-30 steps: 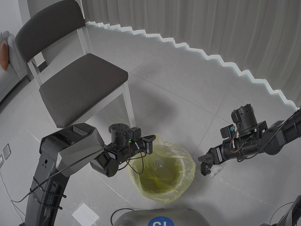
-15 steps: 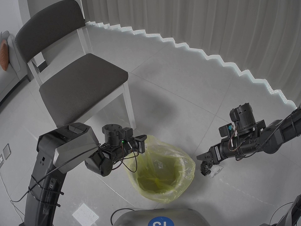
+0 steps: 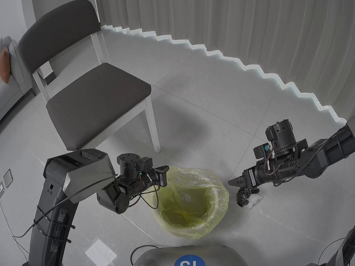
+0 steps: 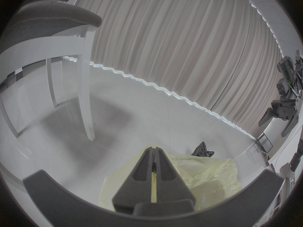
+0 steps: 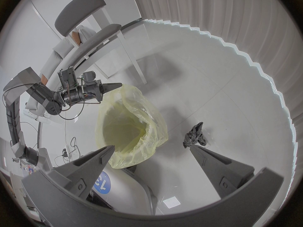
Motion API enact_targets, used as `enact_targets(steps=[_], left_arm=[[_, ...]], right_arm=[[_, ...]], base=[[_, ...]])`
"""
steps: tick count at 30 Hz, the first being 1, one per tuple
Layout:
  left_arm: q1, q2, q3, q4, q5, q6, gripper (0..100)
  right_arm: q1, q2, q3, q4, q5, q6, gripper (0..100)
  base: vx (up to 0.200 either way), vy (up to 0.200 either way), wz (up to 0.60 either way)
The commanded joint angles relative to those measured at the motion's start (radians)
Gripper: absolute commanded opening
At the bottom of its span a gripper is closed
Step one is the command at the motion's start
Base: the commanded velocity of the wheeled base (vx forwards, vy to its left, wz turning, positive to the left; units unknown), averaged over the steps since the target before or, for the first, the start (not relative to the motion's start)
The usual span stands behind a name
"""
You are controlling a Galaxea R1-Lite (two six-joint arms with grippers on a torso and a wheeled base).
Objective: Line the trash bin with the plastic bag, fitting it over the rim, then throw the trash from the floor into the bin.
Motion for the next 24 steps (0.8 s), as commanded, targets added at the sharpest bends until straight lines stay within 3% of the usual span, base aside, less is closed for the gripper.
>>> enact_targets(steps=[1, 15, 16, 24], left_arm=[[0.000, 0.002, -0.029, 0.007, 0.000, -0.002, 0], [-0.009, -0.001, -0.064, -0.001, 0.006, -0.032, 0], [-0.009, -0.001, -0.062, 0.000, 0.006, -0.032, 100], [-0.001, -0.012, -0.015, -0.015, 0.009, -0.032, 100]], right_arm=[[0.005, 0.014, -0.005, 0.001, 0.000, -0.004, 100], [0.028, 0.045, -0.022, -0.001, 0.019, -0.053, 100], [0.033, 0.051, -0.029, -0.001, 0.020, -0.053, 100], [0.053, 0.125, -0.086, 0.001, 0.023, -0.107, 100]], base=[[0.000, 0.000, 0.00], [0.000, 0.000, 0.00], [0.000, 0.000, 0.00], [0.000, 0.000, 0.00]])
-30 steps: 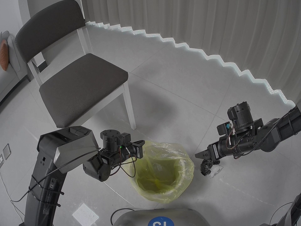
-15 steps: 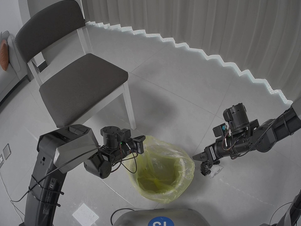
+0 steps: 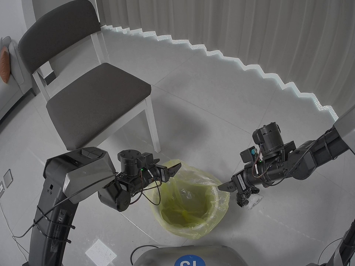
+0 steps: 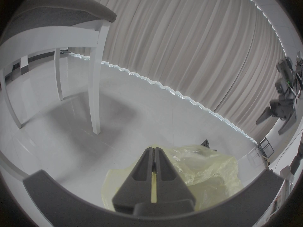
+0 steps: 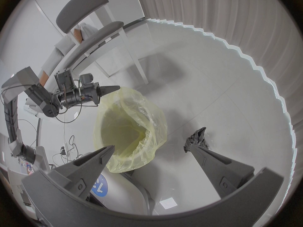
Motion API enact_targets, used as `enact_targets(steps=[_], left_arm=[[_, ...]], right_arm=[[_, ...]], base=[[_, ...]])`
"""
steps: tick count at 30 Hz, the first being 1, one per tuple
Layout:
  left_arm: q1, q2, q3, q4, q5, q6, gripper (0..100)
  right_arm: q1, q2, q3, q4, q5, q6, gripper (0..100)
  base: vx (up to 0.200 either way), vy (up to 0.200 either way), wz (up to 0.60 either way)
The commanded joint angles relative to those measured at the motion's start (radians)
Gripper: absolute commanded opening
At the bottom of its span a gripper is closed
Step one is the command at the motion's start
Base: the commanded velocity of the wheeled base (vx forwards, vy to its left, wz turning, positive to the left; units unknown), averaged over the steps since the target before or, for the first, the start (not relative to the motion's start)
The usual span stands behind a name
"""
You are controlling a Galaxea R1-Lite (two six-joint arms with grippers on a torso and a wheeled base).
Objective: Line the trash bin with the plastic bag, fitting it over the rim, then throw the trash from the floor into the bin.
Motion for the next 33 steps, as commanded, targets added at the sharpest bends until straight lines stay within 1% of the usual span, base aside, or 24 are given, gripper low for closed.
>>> enact_targets(steps=[1, 7, 8, 15, 18, 20, 22, 24, 26, 33], left_arm=[[0.004, -0.008, 0.036, -0.021, 0.006, 0.001, 100], [0.007, -0.039, 0.088, -0.059, 0.009, 0.001, 100], [0.008, -0.062, 0.110, -0.061, 0.009, 0.001, 100], [0.005, -0.094, 0.154, -0.096, 0.009, 0.001, 100], [0.004, -0.114, 0.179, -0.104, 0.009, 0.001, 100], [0.005, -0.125, 0.188, -0.108, 0.009, 0.001, 100], [0.007, -0.135, 0.194, -0.115, 0.009, 0.001, 100], [0.007, -0.141, 0.199, -0.118, 0.009, 0.001, 100], [0.005, -0.146, 0.202, -0.119, 0.009, 0.001, 100], [-0.002, -0.148, 0.206, -0.121, 0.011, 0.001, 100]], right_arm=[[0.008, 0.053, -0.028, 0.000, 0.001, -0.024, 100], [0.015, 0.111, -0.063, 0.003, 0.001, -0.047, 100], [0.013, 0.144, -0.083, 0.003, 0.001, -0.071, 100], [-0.005, 0.217, -0.144, 0.008, 0.001, -0.127, 100], [-0.018, 0.246, -0.175, 0.006, 0.000, -0.174, 100], [-0.025, 0.259, -0.178, -0.001, 0.001, -0.225, 100], [-0.038, 0.265, -0.180, -0.006, 0.001, -0.295, 100], [-0.042, 0.268, -0.180, -0.017, 0.020, -0.343, 100], [-0.044, 0.271, -0.180, -0.029, 0.039, -0.361, 100], [-0.045, 0.286, -0.187, -0.032, 0.039, -0.364, 100]], base=[[0.000, 0.000, 0.00], [0.000, 0.000, 0.00], [0.000, 0.000, 0.00], [0.000, 0.000, 0.00], [0.000, 0.000, 0.00], [0.000, 0.000, 0.00], [0.000, 0.000, 0.00], [0.000, 0.000, 0.00], [0.000, 0.000, 0.00], [0.000, 0.000, 0.00]])
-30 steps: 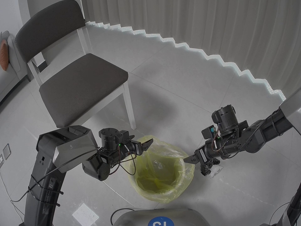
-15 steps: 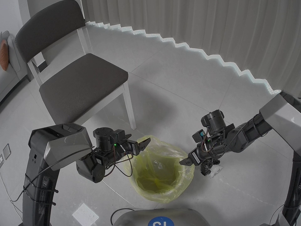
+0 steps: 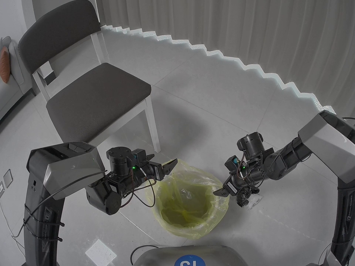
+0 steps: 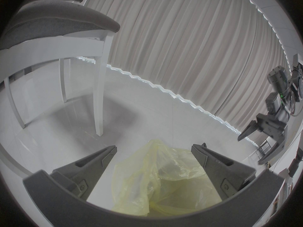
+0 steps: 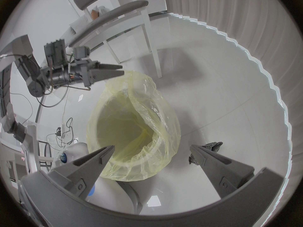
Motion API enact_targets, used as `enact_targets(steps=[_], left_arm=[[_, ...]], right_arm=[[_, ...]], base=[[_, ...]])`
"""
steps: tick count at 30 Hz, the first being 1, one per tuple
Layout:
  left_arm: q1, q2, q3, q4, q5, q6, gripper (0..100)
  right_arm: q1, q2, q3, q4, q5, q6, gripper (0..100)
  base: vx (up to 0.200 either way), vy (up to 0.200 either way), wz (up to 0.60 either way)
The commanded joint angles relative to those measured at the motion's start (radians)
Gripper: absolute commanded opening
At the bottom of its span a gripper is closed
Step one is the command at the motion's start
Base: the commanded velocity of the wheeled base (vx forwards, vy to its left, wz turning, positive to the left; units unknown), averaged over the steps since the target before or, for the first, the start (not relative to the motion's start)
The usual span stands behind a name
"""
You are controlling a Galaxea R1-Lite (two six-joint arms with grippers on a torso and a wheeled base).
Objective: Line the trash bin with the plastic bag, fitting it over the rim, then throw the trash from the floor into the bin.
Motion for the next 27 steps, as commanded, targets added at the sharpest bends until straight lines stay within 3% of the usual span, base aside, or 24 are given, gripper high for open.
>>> enact_targets(steps=[1, 20, 21, 27], left_arm=[[-0.004, -0.007, 0.006, -0.001, 0.001, 0.001, 100], [-0.003, 0.009, 0.021, -0.022, 0.001, 0.001, 100], [-0.003, 0.009, 0.021, -0.022, 0.001, 0.001, 100], [0.006, 0.022, 0.021, -0.022, 0.004, 0.007, 100]], right_arm=[[-0.005, 0.020, -0.003, -0.001, 0.000, -0.002, 100], [-0.013, 0.086, -0.037, -0.010, -0.009, -0.004, 100], [-0.013, 0.086, -0.037, -0.010, -0.009, -0.004, 0], [-0.017, 0.078, -0.038, -0.011, -0.009, 0.003, 0]], base=[[0.000, 0.000, 0.00], [0.000, 0.000, 0.00], [0.000, 0.000, 0.00], [0.000, 0.000, 0.00]])
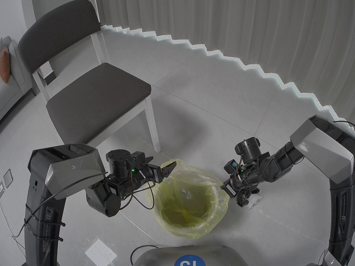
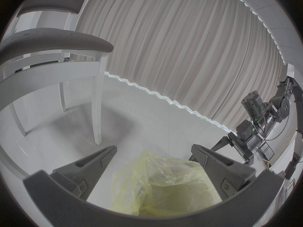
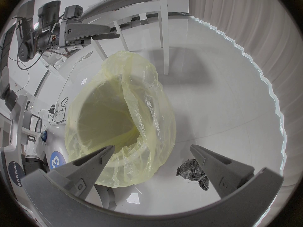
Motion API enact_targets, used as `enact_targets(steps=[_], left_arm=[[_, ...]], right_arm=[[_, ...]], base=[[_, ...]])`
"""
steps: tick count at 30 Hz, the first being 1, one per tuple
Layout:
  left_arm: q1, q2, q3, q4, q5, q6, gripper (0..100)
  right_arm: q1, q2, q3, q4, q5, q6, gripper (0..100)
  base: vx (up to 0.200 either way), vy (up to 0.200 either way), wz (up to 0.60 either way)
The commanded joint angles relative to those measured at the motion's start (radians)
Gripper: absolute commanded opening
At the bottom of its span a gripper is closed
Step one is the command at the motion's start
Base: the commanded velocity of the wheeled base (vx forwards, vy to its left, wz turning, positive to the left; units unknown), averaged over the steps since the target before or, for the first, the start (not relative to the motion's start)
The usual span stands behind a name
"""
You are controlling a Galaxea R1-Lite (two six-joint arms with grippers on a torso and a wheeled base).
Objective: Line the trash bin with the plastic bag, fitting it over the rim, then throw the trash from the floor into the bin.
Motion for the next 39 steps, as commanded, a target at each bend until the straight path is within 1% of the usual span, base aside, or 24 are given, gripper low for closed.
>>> enact_targets(steps=[1, 13, 21, 26, 28, 29, 32, 34, 35, 39], left_arm=[[0.003, 0.011, 0.001, 0.000, 0.003, 0.000, 100], [0.005, 0.064, -0.009, 0.003, 0.011, 0.014, 100], [0.014, 0.112, -0.043, 0.007, 0.014, 0.015, 100], [0.046, 0.155, -0.100, 0.015, 0.023, 0.055, 100], [0.051, 0.159, -0.112, 0.023, 0.027, 0.057, 100], [0.059, 0.162, -0.132, 0.052, 0.027, 0.057, 100], [0.063, 0.167, -0.152, 0.076, 0.027, 0.057, 100], [0.065, 0.182, -0.184, 0.090, 0.027, 0.057, 100], [0.065, 0.199, -0.226, 0.119, 0.027, 0.057, 100], [0.066, 0.213, -0.282, 0.175, 0.029, 0.055, 100]], right_arm=[[-0.001, -0.004, 0.000, 0.000, 0.001, 0.003, 0], [-0.035, -0.016, -0.011, 0.000, -0.001, 0.004, 0], [-0.055, -0.015, -0.017, 0.001, -0.001, 0.007, 0], [-0.056, -0.007, -0.013, 0.001, -0.001, 0.009, 0], [-0.056, -0.006, -0.011, 0.001, -0.001, 0.009, 0], [-0.056, -0.006, -0.008, 0.001, -0.002, 0.009, 0], [-0.056, -0.006, -0.007, 0.001, -0.002, 0.009, 0], [-0.056, -0.006, -0.003, 0.001, -0.002, 0.009, 0], [-0.056, -0.006, -0.003, 0.001, -0.002, 0.011, 0], [-0.056, -0.001, -0.005, 0.001, -0.009, 0.011, 0]], base=[[0.000, 0.000, 0.00], [0.000, 0.000, 0.00], [0.000, 0.000, 0.00], [0.000, 0.000, 0.00], [0.000, 0.000, 0.00], [0.000, 0.000, 0.00], [0.000, 0.000, 0.00], [0.000, 0.000, 0.00], [0.000, 0.000, 0.00], [0.000, 0.000, 0.00]])
